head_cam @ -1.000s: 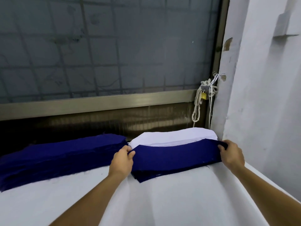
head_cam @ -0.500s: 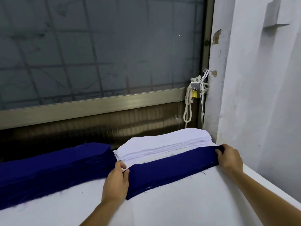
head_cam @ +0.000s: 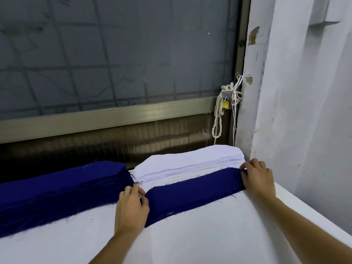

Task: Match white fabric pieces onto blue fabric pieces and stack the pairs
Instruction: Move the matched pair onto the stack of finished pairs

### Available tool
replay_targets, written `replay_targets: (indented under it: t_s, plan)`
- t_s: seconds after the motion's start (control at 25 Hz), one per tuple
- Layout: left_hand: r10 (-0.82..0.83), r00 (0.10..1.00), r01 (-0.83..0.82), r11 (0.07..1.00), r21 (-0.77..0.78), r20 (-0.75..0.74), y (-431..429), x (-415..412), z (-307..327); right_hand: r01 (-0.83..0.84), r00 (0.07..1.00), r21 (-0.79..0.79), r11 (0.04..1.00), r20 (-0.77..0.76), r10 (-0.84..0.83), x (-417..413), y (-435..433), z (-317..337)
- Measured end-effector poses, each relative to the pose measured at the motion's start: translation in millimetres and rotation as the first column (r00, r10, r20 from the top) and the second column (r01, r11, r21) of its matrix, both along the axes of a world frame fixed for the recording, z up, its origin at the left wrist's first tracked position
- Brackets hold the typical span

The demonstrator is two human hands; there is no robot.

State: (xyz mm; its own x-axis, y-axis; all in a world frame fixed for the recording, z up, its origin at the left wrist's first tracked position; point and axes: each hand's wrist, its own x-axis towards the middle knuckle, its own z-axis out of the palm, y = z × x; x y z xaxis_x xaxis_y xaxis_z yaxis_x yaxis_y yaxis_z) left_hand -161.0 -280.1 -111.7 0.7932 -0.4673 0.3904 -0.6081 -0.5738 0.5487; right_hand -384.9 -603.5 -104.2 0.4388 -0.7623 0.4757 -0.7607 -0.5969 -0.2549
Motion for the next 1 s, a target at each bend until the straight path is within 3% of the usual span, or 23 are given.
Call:
replay_targets:
  t_s: [0.12,0.44,0.56,0.76,0.88,1.0]
  plan:
    - [0.015,1.0,-0.016,1.0,0.021,0.012,-0.3,-0.4,-0.7,-0.123,0.992,0.065,0.99,-0.013,0.124,-0.4,2.2,0.1]
    - [0.033,0.999,-0.033,0.999,0.022,0.02,3.3,2.5,3.6,-0.098,0.992,0.077,0.992,-0.069,0.103,5.4,4.9,0.7]
    - [-0.045,0.998,0.043,0.998,-0.05,-0.032,-1.4,-3.9,5.7,-0.069,0.994,-0.048,0.996,-0.087,0.065,7.3,17.5,-3.7]
    - [-0.073,0.991,0.09,0.983,-0.163,0.11,42.5,36.6,63.1,-0.37,0.929,-0.033,0.929,0.003,0.37,85.6,101.6,33.1]
    - [0.051,0.982,-0.026,0.99,-0.139,0.182,102.7,87.0,96.1,-0.536,0.843,0.031,0.844,0.079,0.533,146.8,168.7,54.1]
    - [0.231,0.96,-0.237,0.971,0.023,0.156,172.4,135.7,106.5,-0.631,0.775,0.072,0.772,0.102,0.624,200.1,223.6,72.7]
